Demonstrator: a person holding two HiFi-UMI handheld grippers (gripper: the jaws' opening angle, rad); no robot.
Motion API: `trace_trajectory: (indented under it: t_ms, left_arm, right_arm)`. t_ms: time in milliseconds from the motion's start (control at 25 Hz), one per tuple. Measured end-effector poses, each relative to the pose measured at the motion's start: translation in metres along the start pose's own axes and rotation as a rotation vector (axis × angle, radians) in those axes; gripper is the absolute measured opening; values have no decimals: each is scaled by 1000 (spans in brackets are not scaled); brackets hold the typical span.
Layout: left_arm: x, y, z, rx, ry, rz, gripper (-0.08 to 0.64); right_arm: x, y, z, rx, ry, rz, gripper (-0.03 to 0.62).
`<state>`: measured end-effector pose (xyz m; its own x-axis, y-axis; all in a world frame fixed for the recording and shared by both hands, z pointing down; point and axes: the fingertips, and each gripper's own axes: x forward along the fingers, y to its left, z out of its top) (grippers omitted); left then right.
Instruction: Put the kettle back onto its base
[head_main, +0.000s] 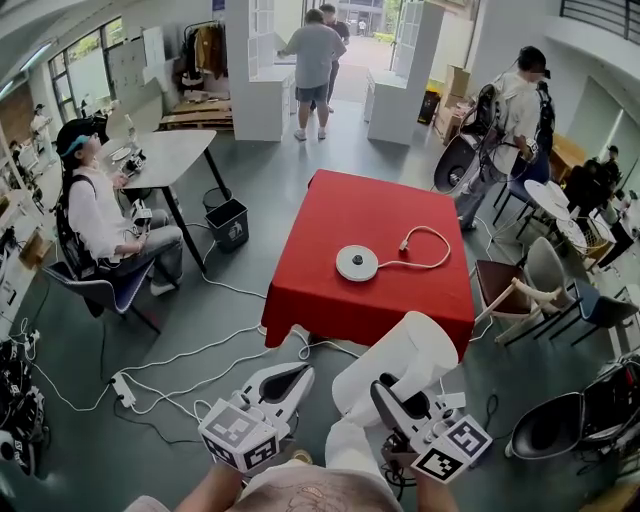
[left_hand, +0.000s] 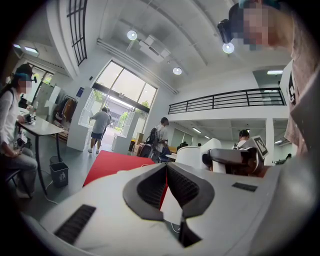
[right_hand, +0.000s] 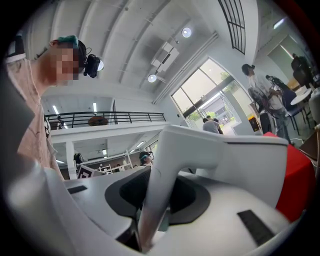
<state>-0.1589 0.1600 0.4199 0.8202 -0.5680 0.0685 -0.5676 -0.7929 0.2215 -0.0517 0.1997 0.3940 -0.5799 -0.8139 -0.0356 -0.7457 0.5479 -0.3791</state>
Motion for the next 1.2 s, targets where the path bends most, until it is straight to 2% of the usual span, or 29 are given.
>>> trace_trajectory:
  t_ms: [480, 1200]
  left_arm:
    - [38, 27, 11, 9, 1, 6, -12]
    - [160, 77, 44, 11, 1, 43, -12]
  right_arm:
    - [27, -37, 15, 33, -10, 9, 124]
    - [85, -148, 76, 33, -2, 65, 124]
